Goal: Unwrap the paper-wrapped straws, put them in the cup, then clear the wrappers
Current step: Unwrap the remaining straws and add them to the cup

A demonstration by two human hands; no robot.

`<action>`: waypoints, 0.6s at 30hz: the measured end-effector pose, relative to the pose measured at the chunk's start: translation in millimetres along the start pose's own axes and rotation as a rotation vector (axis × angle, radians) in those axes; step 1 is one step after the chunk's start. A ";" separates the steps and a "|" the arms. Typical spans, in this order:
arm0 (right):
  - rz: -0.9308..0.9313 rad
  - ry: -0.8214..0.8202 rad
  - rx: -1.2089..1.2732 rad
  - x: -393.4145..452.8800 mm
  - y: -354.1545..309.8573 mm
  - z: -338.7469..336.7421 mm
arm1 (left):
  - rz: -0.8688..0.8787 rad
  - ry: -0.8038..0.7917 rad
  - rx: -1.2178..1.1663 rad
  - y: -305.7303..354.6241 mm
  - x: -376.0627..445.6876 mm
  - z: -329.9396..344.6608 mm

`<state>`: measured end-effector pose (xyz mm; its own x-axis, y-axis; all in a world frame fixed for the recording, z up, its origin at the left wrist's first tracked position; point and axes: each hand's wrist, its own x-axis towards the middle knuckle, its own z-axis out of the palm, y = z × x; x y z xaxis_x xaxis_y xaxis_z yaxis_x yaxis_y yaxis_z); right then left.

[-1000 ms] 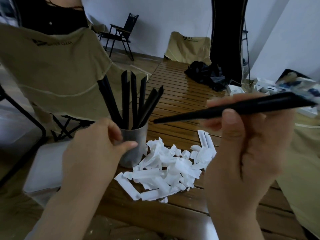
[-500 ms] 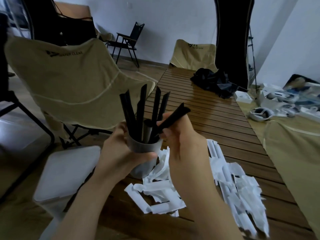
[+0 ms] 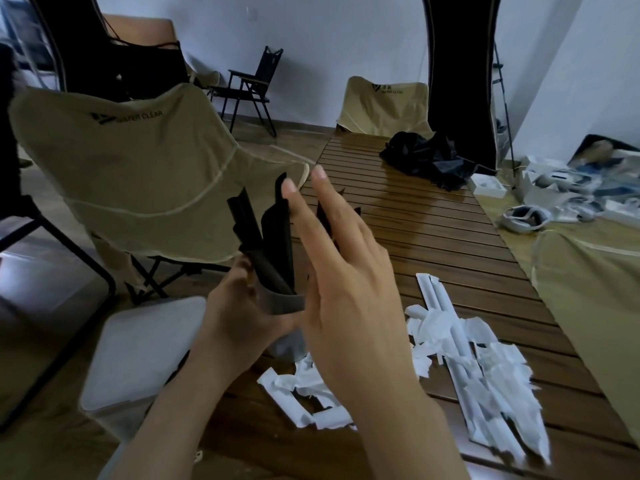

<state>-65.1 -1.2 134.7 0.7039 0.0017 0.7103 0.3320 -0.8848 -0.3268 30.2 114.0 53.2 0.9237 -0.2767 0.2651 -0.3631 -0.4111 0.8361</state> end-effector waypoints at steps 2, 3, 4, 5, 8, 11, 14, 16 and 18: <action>0.028 -0.014 0.011 -0.5 2.6 -1.0 | 0.005 0.007 -0.011 2.3 -1.4 -2.5; 0.024 -0.024 0.033 -0.7 2.4 -3.8 | 0.008 0.007 -0.018 3.4 -2.3 -3.2; 0.005 -0.018 0.045 0.1 1.5 -5.6 | 0.012 0.001 -0.012 4.7 -3.2 -3.7; -0.008 -0.003 0.037 1.6 0.4 -7.2 | 0.019 0.000 -0.003 5.1 -4.1 -3.5; -0.006 0.014 -0.067 -0.2 2.4 -3.7 | 0.009 0.002 0.024 3.7 -3.6 -4.1; 0.047 0.038 -0.086 -1.3 8.3 -2.5 | -0.001 -0.014 0.121 2.3 -3.0 -7.0; 0.043 0.046 -0.118 1.6 11.3 -6.1 | -0.026 -0.004 0.190 4.3 -3.5 -8.4; 0.051 -0.018 -0.180 1.8 15.8 -3.8 | -0.064 -0.016 0.197 7.2 -2.2 -6.8; 0.046 -0.083 -0.217 -1.9 24.1 1.6 | -0.020 -0.040 0.246 8.2 -1.8 -4.8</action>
<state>-57.4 -21.7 124.5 0.7672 -0.0109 0.6413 0.1615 -0.9643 -0.2096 26.2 115.3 61.9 0.9273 -0.2986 0.2258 -0.3678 -0.6149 0.6976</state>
